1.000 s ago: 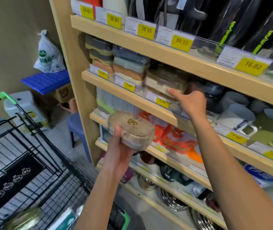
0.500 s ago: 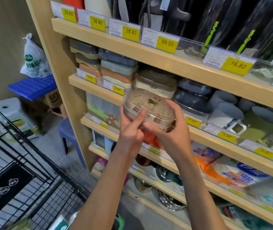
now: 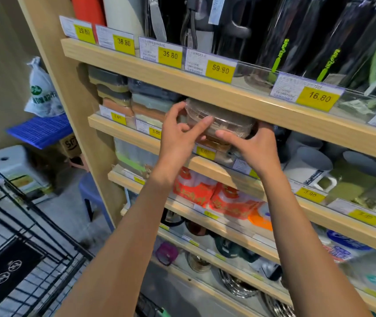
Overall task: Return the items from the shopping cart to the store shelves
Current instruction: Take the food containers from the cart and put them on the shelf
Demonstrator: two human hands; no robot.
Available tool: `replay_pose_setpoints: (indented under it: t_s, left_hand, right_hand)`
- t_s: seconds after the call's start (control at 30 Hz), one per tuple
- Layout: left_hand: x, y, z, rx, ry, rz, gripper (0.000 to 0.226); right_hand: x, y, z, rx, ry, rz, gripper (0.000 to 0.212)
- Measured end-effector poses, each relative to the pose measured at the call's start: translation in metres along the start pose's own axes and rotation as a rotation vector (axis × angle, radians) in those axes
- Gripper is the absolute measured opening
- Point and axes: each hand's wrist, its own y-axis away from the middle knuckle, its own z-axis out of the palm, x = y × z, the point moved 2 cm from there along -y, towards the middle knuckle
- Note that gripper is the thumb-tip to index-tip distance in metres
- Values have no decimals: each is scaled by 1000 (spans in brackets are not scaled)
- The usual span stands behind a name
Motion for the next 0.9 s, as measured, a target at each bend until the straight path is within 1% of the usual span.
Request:
replay_pose_setpoints:
  t_s: [0.07, 0.1, 0.2, 0.27, 0.3, 0.37, 0.43, 0.5, 0.53, 0.57, 0.63, 0.67, 0.7, 0.77, 0.8, 0.83, 0.87, 0.9]
  left_hand:
    - [0, -8, -5, -27, -70, 11, 54]
    - [0, -11, -6, -43, -103, 16, 55]
    - [-6, -17, -9, -67, -167, 3, 70]
    - [-9, -21, -9, -60, -238, -4, 64]
    - [-10, -23, -8, -54, -277, 17, 59]
    - [-8, -24, -7, -21, -394, 83, 65]
    - [-9, -25, -8, 54, -537, 134, 71]
    - [-12, -27, -12, 108, -633, 137, 76]
    - [-14, -28, -14, 114, -667, 130, 76]
    - [-16, -29, -15, 105, -695, 119, 75]
    - [-20, -29, -17, 80, -714, 92, 73]
    - [-20, -29, -18, 78, -711, 88, 73]
    - [-21, -29, -18, 83, -703, 86, 72]
    - [-19, -27, -18, 91, -686, 87, 71]
    - [-19, -28, -18, 95, -677, 89, 70]
    - [-19, -28, -18, 94, -666, 89, 69]
    - [-19, -27, -18, 87, -656, 85, 67]
    - [-19, -27, -18, 78, -650, 88, 66]
  right_hand:
    - [-3, -5, -3, -37, 41, 92, 83]
    - [-5, -7, -4, -69, 61, 146, 82]
    - [-9, -12, -4, -229, 120, 300, 76]
    - [-10, -14, -3, -292, 133, 328, 73]
    - [-9, -16, -4, -293, 124, 336, 71]
    - [-7, -20, -2, -291, 61, 362, 66]
    - [-8, -22, 4, -330, -8, 351, 58]
    - [-5, -29, 9, -358, -50, 316, 51]
    - [-6, -32, 11, -371, -49, 303, 51]
    - [-5, -36, 12, -370, -29, 280, 55]
    - [-3, -45, 12, -323, 6, 244, 76]
    - [0, -49, 11, -322, 17, 232, 83]
    - [-1, -51, 10, -359, 24, 215, 75]
    - [-5, -50, 10, -450, 25, 209, 46]
    - [-2, -52, 10, -472, 19, 208, 42]
    - [1, -50, 9, -463, 32, 207, 42]
    - [2, -47, 9, -432, 40, 206, 46]
    - [6, -47, 10, -384, 59, 202, 55]
